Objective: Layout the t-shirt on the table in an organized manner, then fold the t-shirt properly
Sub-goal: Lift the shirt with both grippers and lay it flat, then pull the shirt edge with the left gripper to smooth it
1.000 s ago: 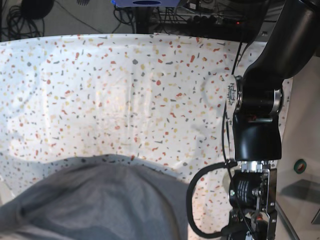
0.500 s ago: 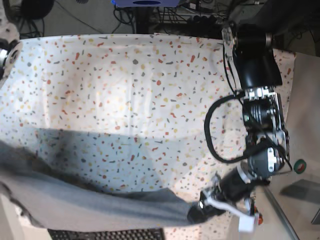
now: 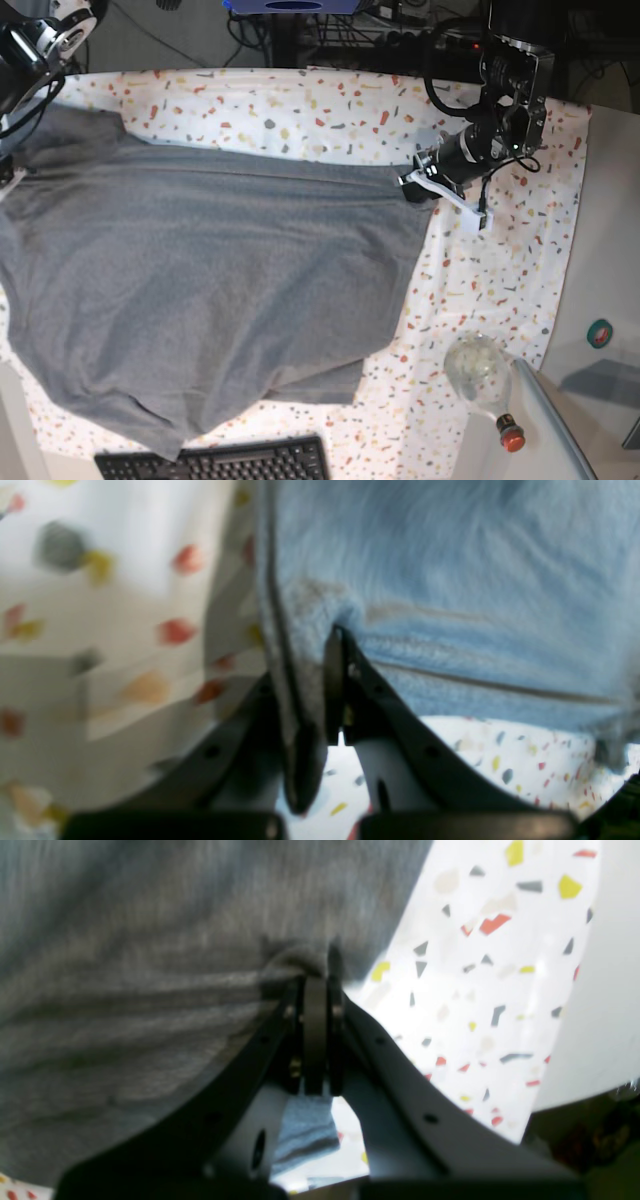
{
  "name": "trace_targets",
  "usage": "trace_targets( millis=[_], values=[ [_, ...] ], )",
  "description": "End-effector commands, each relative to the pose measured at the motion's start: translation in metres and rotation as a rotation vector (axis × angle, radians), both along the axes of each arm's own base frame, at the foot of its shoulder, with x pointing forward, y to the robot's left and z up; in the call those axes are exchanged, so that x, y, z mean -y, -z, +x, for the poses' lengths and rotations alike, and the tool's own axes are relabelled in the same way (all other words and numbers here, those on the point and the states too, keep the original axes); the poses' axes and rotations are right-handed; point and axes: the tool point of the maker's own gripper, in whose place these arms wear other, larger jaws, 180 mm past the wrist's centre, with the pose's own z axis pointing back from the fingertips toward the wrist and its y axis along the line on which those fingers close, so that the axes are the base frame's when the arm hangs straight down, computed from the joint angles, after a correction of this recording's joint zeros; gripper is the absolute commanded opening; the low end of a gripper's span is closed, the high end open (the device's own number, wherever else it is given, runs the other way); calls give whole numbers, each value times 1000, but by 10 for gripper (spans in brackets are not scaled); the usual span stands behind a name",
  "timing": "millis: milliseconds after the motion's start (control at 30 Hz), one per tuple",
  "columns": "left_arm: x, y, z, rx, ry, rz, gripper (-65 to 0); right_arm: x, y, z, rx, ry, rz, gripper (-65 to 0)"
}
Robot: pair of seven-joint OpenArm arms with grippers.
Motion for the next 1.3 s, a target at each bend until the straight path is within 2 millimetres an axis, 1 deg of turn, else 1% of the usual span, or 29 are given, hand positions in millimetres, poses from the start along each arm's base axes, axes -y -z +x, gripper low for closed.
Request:
trace_targets(
  millis=[0,100,167,267,400,567,667,767,800,900,967,1033,1067,1100,1133,1200,1267],
  values=[
    [1,-11,6,46,11,2,-650,21,-19,3,29,6,-64,-650],
    [-5,-11,-7,37,11,14,-650,30,-32,-13,20,-3,-130,-650],
    [-15,-7,-15,22,13,37,-650,28,-31,-25,-4,-3,-141,-650],
    [-26,-3,-25,0,18,61,-650,24,-27,-33,-19,-5,-139,-650],
    [-28,2,-36,-21,19,66,-650,10,-19,-33,-16,-10,-113,-650],
    [-22,1,-55,-35,26,54,-650,10,-19,-35,-25,-7,-112,-650],
    [-30,-2,-64,-34,-8,55,-650,10,-18,-37,-30,-6,-112,-650],
    [-39,-4,-66,-34,-56,56,-650,11,-18,-38,-34,0,-115,-650],
    [-42,-4,-66,-33,-63,58,-650,11,-17,-42,-55,5,-114,-650],
    [-44,-4,-66,-35,-64,62,-650,12,-16,-53,-124,27,-109,-650],
    [-44,-4,-66,-34,-65,59,-650,15,-22,-50,-111,29,-124,-650],
    [-45,-4,-68,-37,-72,58,-650,18,-33,-47,-93,27,-153,-563],
    [-46,-2,-72,-46,-76,59,-650,19,-39,-44,-80,27,-169,-521],
    [-47,-1,-75,-52,-77,60,-635,16,-43,-41,-63,27,-175,-489],
    [-47,-1,-77,-55,-77,60,-541,15,-49,-38,-45,25,-189,-464],
    [-50,1,-83,-66,-87,65,-402,16,-62,-39,-23,21,-227,-453],
    [-69,-3,-92,-65,-147,82,-290,13,-74,-37,6,16,-257,-453]
  ],
)
